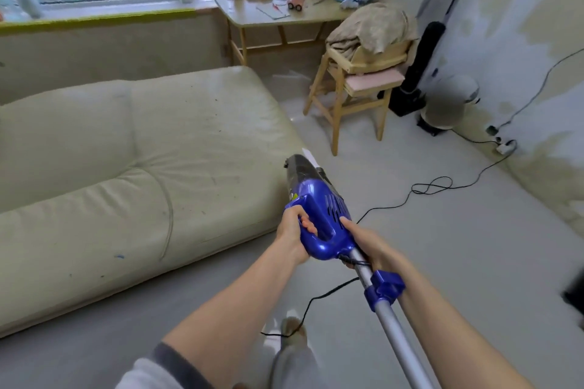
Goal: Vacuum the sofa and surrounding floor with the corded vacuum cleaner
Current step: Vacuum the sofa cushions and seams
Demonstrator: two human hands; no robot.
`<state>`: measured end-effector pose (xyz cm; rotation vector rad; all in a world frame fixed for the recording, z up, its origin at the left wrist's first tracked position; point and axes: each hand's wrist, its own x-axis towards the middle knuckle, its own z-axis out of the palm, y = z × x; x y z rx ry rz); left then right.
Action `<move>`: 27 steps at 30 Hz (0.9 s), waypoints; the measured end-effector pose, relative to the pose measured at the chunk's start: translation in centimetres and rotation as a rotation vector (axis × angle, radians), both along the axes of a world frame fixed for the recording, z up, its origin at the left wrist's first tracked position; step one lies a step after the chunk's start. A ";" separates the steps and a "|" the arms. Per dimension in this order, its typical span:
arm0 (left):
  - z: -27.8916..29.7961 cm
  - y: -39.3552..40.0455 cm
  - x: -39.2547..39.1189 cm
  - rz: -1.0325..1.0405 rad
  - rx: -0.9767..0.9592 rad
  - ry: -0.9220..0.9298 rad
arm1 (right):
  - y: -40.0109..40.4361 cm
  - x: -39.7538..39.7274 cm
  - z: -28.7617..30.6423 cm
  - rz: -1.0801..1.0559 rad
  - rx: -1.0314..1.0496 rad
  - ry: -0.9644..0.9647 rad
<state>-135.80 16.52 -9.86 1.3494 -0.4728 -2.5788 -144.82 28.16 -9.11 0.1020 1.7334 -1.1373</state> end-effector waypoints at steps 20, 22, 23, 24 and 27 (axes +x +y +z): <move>-2.9 -2.5 -6.8 0.108 0.061 -0.116 | -3.1 -8.0 -3.0 0.146 0.022 -0.118; -2.8 -2.6 -6.1 0.125 0.061 -0.113 | -3.3 -7.4 -3.1 0.151 0.018 -0.124; -2.8 -2.6 -5.4 0.132 0.068 -0.118 | -3.4 -6.8 -3.1 0.149 0.014 -0.127; -2.8 -2.7 -4.9 0.143 0.078 -0.119 | -3.6 -6.4 -3.1 0.149 0.015 -0.123; -2.3 -3.2 -2.6 0.178 0.065 -0.123 | -4.3 -4.3 -2.8 0.162 0.013 -0.130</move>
